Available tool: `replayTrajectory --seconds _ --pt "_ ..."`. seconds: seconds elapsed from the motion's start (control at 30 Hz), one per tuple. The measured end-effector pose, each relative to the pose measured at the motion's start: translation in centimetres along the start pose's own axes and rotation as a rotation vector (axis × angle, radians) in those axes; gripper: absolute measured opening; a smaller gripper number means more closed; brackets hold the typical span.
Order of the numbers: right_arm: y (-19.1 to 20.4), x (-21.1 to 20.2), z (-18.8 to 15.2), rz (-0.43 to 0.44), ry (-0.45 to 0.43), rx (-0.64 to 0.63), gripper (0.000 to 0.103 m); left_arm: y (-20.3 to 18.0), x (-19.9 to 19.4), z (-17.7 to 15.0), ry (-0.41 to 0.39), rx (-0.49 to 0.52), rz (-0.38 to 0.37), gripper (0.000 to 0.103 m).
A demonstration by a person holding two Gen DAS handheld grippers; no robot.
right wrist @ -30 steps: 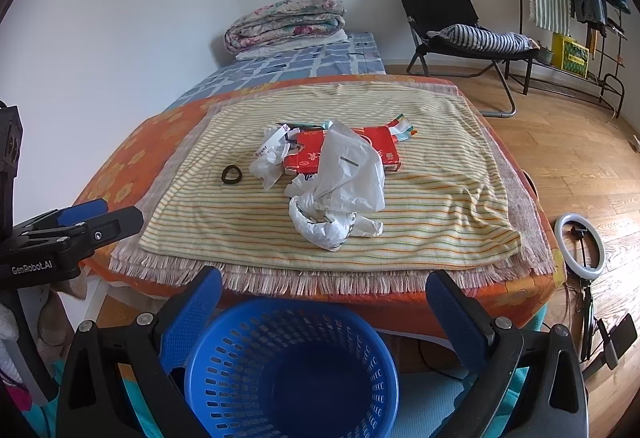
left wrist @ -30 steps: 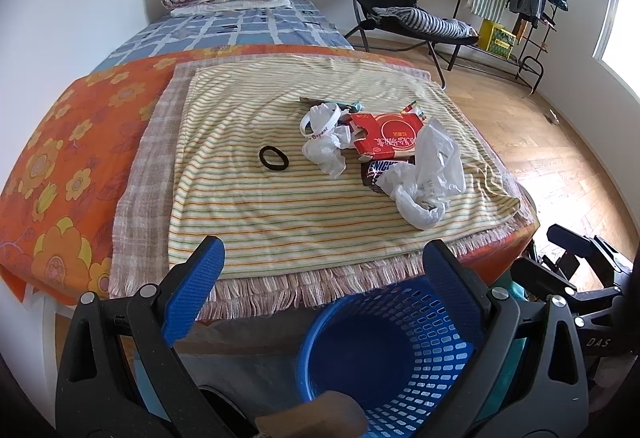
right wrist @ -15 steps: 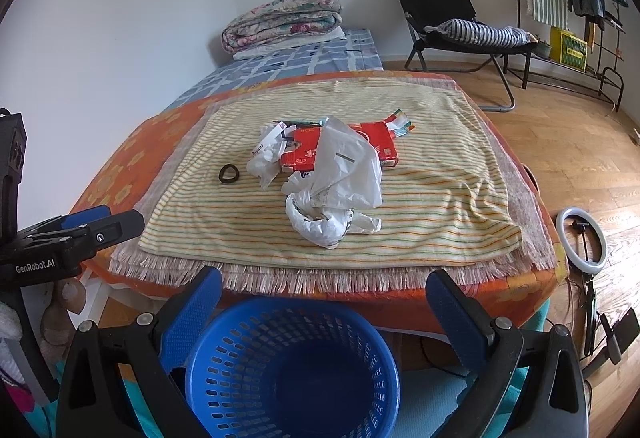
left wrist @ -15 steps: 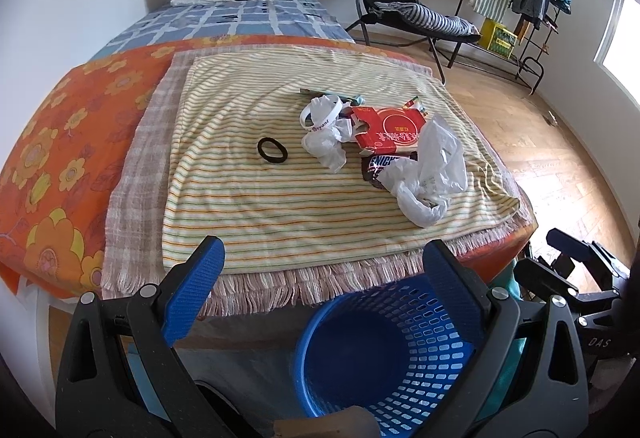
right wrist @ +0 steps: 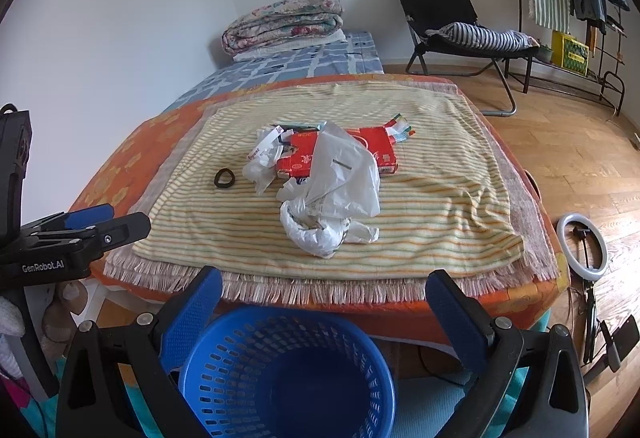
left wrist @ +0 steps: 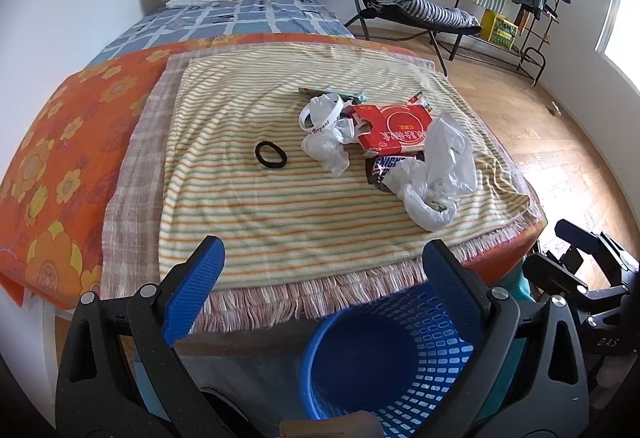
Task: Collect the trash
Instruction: 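Reach the right gripper to the large white plastic bag and grasp it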
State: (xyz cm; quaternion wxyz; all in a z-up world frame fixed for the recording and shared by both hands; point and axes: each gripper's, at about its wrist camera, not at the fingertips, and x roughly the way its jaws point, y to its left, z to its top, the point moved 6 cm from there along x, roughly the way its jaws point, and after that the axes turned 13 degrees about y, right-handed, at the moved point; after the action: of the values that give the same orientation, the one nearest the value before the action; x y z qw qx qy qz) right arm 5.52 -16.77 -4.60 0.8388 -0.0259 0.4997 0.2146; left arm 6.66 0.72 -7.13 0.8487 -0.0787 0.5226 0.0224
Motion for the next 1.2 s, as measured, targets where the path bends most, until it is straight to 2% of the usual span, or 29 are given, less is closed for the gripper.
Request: replayTrajectory --seconds 0.07,0.23,0.4,0.63,0.73,0.83,1.1,1.2 --pt "-0.2 0.2 0.4 -0.002 -0.006 -0.004 0.103 0.4 0.4 0.6 0.014 -0.013 -0.005 0.096" --pt "-0.9 1.0 1.2 0.009 -0.007 0.000 0.103 2.3 1.5 2.3 0.036 -0.070 0.002 0.093" --pt "-1.7 2.0 2.2 0.009 0.002 0.006 0.103 3.4 3.2 4.1 0.057 -0.059 0.032 0.088" --pt "-1.2 4.5 3.0 0.003 0.045 -0.023 0.103 4.8 6.8 6.3 0.119 -0.073 0.042 0.065" --pt "-0.8 5.6 3.2 -0.006 0.059 -0.041 0.103 5.0 8.4 7.2 0.141 -0.077 0.039 0.064" --pt "-0.3 6.7 3.8 -0.013 0.070 -0.059 0.103 5.4 10.2 7.8 0.178 -0.103 0.028 0.058" --pt "0.6 9.4 5.3 -0.037 0.098 -0.069 0.103 6.3 13.3 9.1 0.222 -0.163 0.001 0.058" --pt "0.8 10.4 5.8 -0.042 0.109 -0.069 0.103 6.6 14.5 9.6 0.243 -0.181 -0.013 0.051"
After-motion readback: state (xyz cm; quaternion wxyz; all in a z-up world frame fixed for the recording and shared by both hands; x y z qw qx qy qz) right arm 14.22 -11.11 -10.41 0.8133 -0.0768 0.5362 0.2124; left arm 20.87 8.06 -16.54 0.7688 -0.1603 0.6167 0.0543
